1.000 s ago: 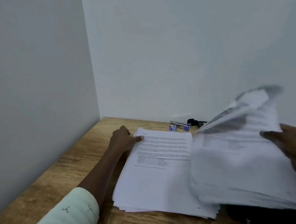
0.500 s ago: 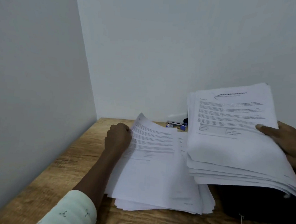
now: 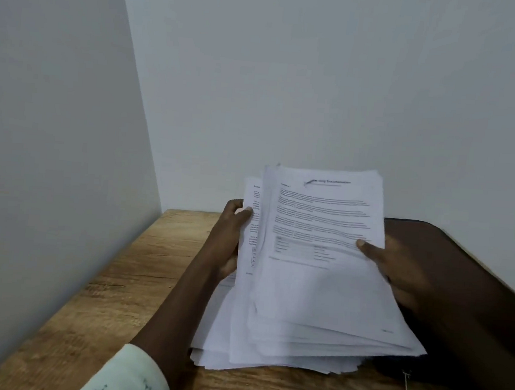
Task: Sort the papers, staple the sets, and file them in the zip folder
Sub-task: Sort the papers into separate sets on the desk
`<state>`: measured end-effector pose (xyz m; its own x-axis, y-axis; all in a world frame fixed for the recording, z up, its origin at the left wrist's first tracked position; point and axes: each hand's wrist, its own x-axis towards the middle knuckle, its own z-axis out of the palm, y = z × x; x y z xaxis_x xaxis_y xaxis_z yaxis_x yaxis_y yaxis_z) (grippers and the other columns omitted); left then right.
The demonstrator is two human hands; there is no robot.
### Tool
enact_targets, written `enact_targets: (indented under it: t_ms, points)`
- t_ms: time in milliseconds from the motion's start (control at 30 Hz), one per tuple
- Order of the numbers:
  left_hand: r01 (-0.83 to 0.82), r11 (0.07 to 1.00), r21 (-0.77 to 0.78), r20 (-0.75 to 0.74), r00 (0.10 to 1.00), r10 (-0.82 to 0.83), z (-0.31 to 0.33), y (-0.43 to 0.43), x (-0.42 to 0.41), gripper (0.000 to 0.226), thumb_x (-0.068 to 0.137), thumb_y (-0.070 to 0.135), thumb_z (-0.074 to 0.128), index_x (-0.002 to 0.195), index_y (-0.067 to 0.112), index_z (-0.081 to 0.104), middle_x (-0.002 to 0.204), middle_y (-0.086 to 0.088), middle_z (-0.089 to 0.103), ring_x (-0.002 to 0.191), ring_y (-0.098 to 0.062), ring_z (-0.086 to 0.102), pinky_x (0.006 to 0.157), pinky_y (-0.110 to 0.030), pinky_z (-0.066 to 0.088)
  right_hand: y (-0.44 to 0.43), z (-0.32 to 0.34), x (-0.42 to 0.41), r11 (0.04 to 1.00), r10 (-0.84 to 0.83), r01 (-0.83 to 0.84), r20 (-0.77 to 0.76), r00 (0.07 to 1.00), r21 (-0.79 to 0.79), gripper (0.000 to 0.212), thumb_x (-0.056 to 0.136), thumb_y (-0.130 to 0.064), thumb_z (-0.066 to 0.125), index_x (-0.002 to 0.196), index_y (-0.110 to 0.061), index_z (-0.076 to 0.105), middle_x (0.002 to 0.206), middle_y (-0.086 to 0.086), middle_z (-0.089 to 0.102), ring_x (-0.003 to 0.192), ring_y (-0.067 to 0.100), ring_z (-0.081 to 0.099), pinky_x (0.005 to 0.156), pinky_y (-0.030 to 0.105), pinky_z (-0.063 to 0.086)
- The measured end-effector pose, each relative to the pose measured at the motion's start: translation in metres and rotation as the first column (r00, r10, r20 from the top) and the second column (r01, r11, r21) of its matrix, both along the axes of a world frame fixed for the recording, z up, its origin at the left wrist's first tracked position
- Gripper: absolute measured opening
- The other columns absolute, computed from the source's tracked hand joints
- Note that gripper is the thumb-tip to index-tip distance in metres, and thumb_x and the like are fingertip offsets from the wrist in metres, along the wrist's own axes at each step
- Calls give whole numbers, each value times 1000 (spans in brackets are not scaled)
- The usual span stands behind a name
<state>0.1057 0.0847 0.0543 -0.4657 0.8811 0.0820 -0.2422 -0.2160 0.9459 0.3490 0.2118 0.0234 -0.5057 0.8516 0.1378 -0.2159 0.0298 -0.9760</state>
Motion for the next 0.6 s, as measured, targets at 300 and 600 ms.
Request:
enact_targets:
  t_ms: [300, 600]
  points:
    - [115, 992, 58, -118, 987, -108, 10, 3, 15, 33, 96, 14, 60, 128, 6, 60, 121, -15, 70, 108, -32, 69, 85, -38, 59, -7, 3, -9, 997, -13, 10, 44, 999, 76, 39, 94, -2, 58, 131, -12, 57, 127, 10, 66, 112, 28, 66, 100, 50, 49]
    - [152, 929, 337, -345, 938, -29, 67, -6, 23, 25, 92, 0, 59, 114, 10, 67, 110, -11, 74, 98, -29, 71, 82, -36, 57, -30, 69, 14, 994, 105, -91, -254, 961, 66, 38, 94, -3, 46, 131, -7, 56, 122, 9, 69, 113, 26, 66, 81, 32, 58]
